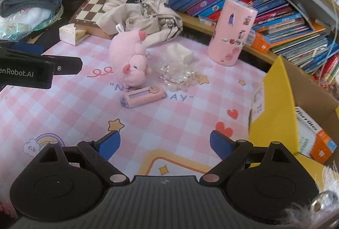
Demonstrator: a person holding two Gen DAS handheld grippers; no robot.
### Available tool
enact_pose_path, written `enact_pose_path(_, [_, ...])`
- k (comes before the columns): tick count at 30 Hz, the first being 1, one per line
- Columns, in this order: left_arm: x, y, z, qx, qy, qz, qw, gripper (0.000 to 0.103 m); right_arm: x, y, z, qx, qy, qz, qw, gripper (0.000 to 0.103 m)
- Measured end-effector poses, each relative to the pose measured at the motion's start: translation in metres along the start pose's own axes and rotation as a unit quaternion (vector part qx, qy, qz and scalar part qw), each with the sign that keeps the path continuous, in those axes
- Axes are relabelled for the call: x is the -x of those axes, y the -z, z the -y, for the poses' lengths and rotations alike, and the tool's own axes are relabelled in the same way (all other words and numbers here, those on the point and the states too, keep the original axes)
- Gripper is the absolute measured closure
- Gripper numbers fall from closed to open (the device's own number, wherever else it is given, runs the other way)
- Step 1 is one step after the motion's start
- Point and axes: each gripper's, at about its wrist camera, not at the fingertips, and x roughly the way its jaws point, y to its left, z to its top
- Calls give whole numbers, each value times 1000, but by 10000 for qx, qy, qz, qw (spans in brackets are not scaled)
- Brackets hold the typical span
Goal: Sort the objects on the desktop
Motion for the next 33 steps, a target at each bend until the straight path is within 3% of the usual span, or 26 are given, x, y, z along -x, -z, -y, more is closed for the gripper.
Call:
enact_pose_path(11, [-28,0,-10,168,-27,-251,9995,2,-32,-17,-2,-154,-192,-209,9995,11])
enact_pose_path(22, [-56,1,-18,606,117,-681,9958,2,-62,-33,-6,-171,-373,-145,9991,11])
enact_pose_path(27, [-59,0,-17,597,154,-760,9952,2,-80,-39,-6,-213,-555,-197,9980,14])
enact_pose_path(33, [-70,-16,-8,243,243,-750,9966,2,-95,-47,-10,218,-865,-66,9960,14])
